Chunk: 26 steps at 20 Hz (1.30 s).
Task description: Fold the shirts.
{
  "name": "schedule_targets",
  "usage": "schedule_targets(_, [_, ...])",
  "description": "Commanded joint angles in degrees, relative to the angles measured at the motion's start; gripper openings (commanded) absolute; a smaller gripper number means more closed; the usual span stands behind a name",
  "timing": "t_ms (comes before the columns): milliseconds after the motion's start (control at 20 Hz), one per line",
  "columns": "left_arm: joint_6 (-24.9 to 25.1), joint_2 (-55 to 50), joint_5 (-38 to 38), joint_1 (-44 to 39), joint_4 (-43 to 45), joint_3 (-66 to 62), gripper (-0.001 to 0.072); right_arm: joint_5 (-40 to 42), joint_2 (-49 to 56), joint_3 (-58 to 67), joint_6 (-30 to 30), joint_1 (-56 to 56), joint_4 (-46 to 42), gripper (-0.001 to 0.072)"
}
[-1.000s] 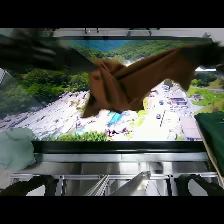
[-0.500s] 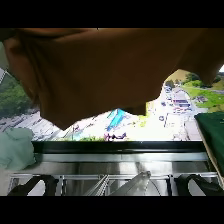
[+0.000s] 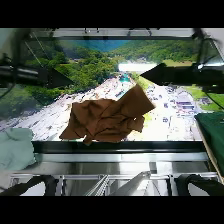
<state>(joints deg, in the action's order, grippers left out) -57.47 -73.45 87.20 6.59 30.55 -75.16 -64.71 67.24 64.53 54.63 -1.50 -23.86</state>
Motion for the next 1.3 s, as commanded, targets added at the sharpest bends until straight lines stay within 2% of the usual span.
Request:
schedule_targets(0, [-1.14,-8.94,2.10,4.00,-0.02,-0.26,0.0336,-1.92,5.05,-0.72,1.16,3.63,-2.86,0.0638])
schedule_targets(100, [-2.14,-12.66,8.74,8.63,0.07,-1.49,0.0336,-7.13,4.96,-0.76,1.90,7.76,-6.32,0.0638])
schedule_targets(200, [-2.29,-13.29,10.75,11.52,1.66,1.95,0.0335,-9.49,4.94,-2.86,5.11,10.21,-12.63,0.0638])
schedule_targets(350, [-3.04,-9.79,5.99,11.74,7.98,14.60,0.0336,-7.04,4.96,-12.63,5.25,10.29,-14.56,0.0638])
schedule_targets(500, [-0.57,-6.47,-1.88,6.84,7.89,26.23,0.0336,-0.87,4.98,-23.91,3.67,7.56,-14.56,0.0638])
schedule_targets(650, [0.63,-7.52,-7.93,-0.52,6.34,30.60,0.0336,4.83,6.93,-29.38,3.67,2.82,-14.53,0.0638])
schedule_targets(800, [0.94,-12.41,-12.46,-7.54,5.55,28.00,0.0337,10.36,11.54,-29.40,3.34,-3.02,-10.49,0.0637])
schedule_targets(950, [0.79,-19.02,-11.69,-11.45,5.49,21.49,0.0337,12.90,16.22,-28.79,-3.39,-6.32,0.87,0.0631])
schedule_targets(1000, [0.33,-20.74,-11.67,-12.15,5.53,19.50,0.0336,12.81,17.46,-28.33,-6.16,-6.49,4.37,0.0495])
schedule_targets(1050, [0.31,-22.53,-11.26,-12.72,5.49,17.38,0.0335,12.81,18.47,-27.87,-8.76,-6.54,7.58,0.0295])
schedule_targets(1100, [0.26,-23.93,-10.34,-13.11,5.49,15.50,0.0303,12.22,19.12,-27.43,-10.19,-6.54,9.99,0.0186])
schedule_targets(1150, [0.35,-24.72,-8.66,-13.27,5.44,13.97,0.0070,11.10,19.21,-26.95,-10.99,-6.49,11.52,0.0022])
schedule_targets(1200, [0.96,-24.83,-6.58,-13.25,5.35,12.48,0.0000,9.29,18.84,-26.38,-11.98,-6.51,11.91,0.0025])
schedule_targets(1250, [0.94,-24.13,-5.11,-13.05,5.22,11.28,0.0000,7.32,18.08,-25.64,-12.76,-6.32,11.89,0.0024])
